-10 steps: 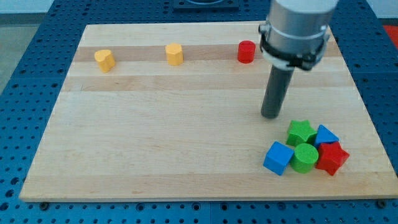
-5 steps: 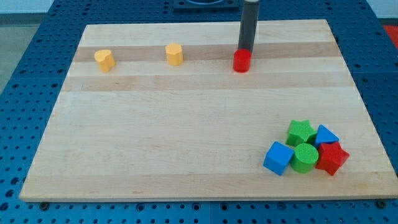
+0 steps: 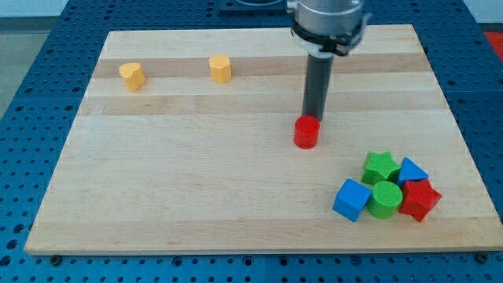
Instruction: Place red circle on top left to green star
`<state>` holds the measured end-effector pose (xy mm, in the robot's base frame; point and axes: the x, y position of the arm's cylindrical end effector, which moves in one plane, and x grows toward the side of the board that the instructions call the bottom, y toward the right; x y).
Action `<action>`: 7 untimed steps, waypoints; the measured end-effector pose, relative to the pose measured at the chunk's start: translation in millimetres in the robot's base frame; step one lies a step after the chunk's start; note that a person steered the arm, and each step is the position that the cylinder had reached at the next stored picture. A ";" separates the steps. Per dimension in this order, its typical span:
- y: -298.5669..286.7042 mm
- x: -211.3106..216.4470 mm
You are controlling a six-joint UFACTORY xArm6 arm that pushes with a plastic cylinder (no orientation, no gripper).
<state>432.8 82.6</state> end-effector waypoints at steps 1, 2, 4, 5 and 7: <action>-7.9 -7.3; -49.3 -23.0; -23.0 35.6; 20.3 61.2; 9.9 10.5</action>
